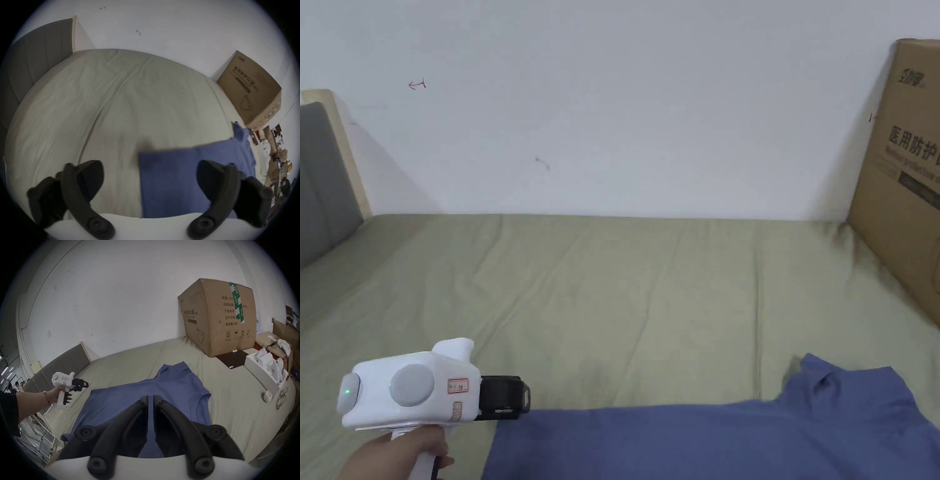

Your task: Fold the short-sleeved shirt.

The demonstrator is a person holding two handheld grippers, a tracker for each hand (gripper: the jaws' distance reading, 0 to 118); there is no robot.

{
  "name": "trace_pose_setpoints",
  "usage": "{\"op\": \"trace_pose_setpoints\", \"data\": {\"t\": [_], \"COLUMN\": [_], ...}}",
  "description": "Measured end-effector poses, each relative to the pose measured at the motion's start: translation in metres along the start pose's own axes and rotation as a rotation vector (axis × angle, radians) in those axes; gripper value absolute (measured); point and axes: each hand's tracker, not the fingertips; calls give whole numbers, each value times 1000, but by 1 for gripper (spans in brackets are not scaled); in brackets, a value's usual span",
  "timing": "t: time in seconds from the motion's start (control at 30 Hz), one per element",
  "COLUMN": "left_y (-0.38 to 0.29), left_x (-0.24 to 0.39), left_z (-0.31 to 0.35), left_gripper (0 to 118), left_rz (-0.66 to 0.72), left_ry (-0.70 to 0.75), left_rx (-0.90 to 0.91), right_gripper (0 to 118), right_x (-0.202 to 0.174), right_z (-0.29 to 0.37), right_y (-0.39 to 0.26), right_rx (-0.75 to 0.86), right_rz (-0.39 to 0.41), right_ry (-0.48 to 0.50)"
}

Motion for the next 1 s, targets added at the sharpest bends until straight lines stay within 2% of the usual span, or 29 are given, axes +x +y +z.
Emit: {"op": "trace_pose_setpoints", "data": {"t": [0.07, 0.17, 0.23, 0.27, 0.3, 0.37, 0.43, 0.5, 0.53, 0.6, 0.7, 0.73, 0.77, 0.8, 0.83, 0.87, 0.9, 1.0], "left_y": [-1, -9, -22, -22, -22, -35, -42, -30, -25, -18, -8, -26, -28, -32, -35, -26, -24, -19], "left_x": [-5, -8, 4, 6, 10, 39, 53, 34, 32, 36, 37, 86, 95, 103, 110, 71, 65, 61], "left_z": [-29, -62, -60, -57, -51, -14, 5, -3, 5, 23, 46, 76, 82, 86, 90, 67, 64, 60], "left_gripper": [114, 113, 114, 111, 103, 61, 1, 1, 1, 1, 1, 1, 1, 1, 1, 1, 1, 1], "left_rz": [-20, -97, -235, -200, -171, -229, -285, -326, -330, -257, -316, -324, -333, -349, -354, -359, -367, -354], "left_ry": [68, 35, 70, 85, 98, 145, 65, 7, 55, -13, -13, -12, -3, 0, 2, 7, 13, 23], "left_rx": [-53, -170, -118, -113, -96, -21, -23, -29, 23, 64, 140, 142, 143, 146, 150, 156, 163, 171], "right_gripper": [7, 7, 7, 7, 7, 7, 7, 7, 7, 7, 7, 11, 29, 66, 112, 117, 117, 117], "right_x": [5, 9, 14, 16, 19, 27, 37, 55, 62, 80, 106, 114, 121, 127, 133, 137, 128, 134], "right_z": [-10, -21, -27, -31, -36, -50, -72, -110, -130, -176, -254, -281, -301, -321, -339, -353, -338, -345], "right_y": [0, 0, -1, 0, 1, 7, 19, 39, 50, 72, 101, 108, 111, 112, 109, 108, 110, 105], "right_rx": [-18, -46, -60, -67, -74, -81, -85, -116, -125, -176, -300, -382, -451, -468, -506, -525, -510, -566], "right_rz": [-4, -6, 9, 24, 39, 55, 50, 7, -2, -53, -42, -57, -70, -98, -115, -119, -76, -79], "right_ry": [1, -7, -14, -21, -28, -13, 0, 15, -8, -19, -62, -67, -87, -135, -155, -167, -191, -278]}}
